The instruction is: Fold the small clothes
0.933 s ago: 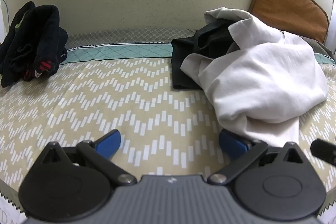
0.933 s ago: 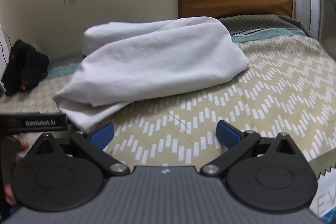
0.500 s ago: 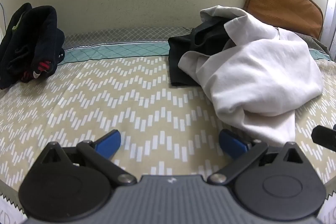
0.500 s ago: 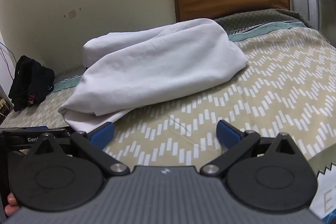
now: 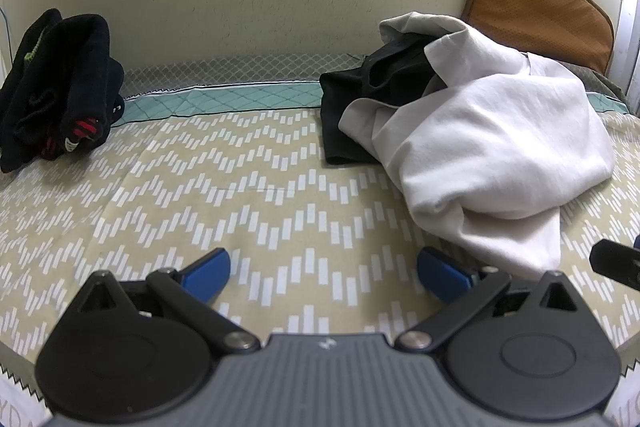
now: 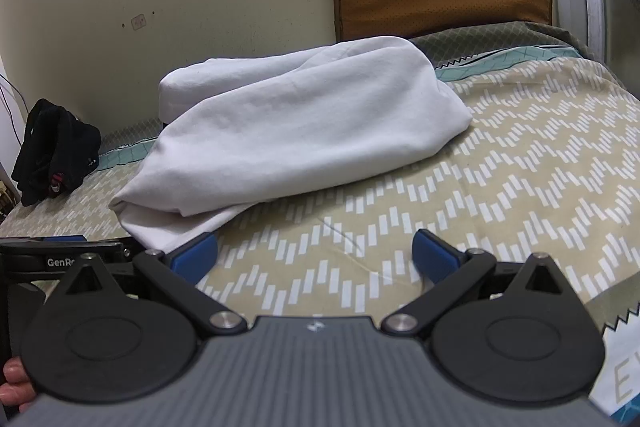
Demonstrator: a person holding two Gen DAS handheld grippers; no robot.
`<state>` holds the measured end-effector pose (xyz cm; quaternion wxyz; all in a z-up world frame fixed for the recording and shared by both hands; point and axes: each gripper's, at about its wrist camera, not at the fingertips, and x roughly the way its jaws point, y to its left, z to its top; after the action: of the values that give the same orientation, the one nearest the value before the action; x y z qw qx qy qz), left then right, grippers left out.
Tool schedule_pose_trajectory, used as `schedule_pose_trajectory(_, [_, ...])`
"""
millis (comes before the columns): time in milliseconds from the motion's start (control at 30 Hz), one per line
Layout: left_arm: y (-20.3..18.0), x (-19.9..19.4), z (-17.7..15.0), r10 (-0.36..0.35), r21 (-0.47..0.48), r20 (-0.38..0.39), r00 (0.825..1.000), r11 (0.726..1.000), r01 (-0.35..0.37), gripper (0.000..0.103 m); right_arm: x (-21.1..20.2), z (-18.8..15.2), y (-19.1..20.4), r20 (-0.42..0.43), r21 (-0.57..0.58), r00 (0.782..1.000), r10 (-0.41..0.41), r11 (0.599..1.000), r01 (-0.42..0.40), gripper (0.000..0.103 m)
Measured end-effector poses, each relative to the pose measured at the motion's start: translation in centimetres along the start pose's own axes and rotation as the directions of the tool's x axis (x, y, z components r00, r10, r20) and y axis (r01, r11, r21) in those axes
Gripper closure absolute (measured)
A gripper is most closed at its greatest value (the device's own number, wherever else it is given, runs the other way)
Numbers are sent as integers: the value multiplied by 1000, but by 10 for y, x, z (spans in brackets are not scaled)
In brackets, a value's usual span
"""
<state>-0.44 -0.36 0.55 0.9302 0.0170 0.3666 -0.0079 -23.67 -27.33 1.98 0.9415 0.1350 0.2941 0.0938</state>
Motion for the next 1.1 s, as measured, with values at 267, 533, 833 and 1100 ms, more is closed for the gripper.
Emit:
schedule_pose_trajectory(267, [0, 0, 0, -1, 2, 3, 1000, 1000, 1, 0, 0, -1, 0, 3, -2, 1000, -3, 1000, 3, 0])
schedule_pose_trajectory(533, [7, -4, 0, -2, -31, 37, 999, 1000, 3, 0, -9, -4, 0, 45, -10, 999, 31, 999, -31, 42])
schedule_pose_trajectory(833, [20, -12, 0, -14, -92, 101, 995, 995, 23, 0, -17, 0, 3, 86, -12, 995, 55, 998, -54, 59])
schedule_pose_trajectory(1100, [57, -7, 3, -5, -257, 100, 995, 966, 31, 0, -14, 36, 21, 74, -48, 990, 120, 992, -116, 57])
